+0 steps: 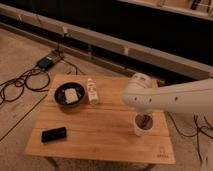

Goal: Place the pepper in the ceramic cup

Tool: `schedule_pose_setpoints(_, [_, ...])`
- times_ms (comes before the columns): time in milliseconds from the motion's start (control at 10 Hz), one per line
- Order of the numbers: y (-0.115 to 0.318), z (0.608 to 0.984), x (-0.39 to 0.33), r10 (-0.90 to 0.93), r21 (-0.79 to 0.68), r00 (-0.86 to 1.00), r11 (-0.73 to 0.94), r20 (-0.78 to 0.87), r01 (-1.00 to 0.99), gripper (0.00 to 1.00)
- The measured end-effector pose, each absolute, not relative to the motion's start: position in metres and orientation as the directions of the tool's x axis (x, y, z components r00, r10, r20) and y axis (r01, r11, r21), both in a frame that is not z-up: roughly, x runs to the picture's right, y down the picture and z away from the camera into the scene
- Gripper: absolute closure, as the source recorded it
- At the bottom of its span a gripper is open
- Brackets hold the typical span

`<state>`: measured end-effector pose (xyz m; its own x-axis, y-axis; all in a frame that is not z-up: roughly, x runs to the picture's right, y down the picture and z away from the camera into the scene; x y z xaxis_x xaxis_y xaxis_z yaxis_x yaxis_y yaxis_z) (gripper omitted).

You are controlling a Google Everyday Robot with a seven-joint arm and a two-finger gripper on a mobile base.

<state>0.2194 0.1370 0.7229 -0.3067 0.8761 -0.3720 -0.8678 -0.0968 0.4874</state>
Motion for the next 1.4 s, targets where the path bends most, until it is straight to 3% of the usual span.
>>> schedule_pose_setpoints(800, [0.128, 0.718, 0.213, 0.882, 0.480, -0.314, -0.118, -0.351, -0.869, 0.20])
schedule_pose_setpoints(1400, [0.090, 0.701, 0.154, 0.893, 0.300, -0.239, -0.125, -0.381, -0.946, 0.20])
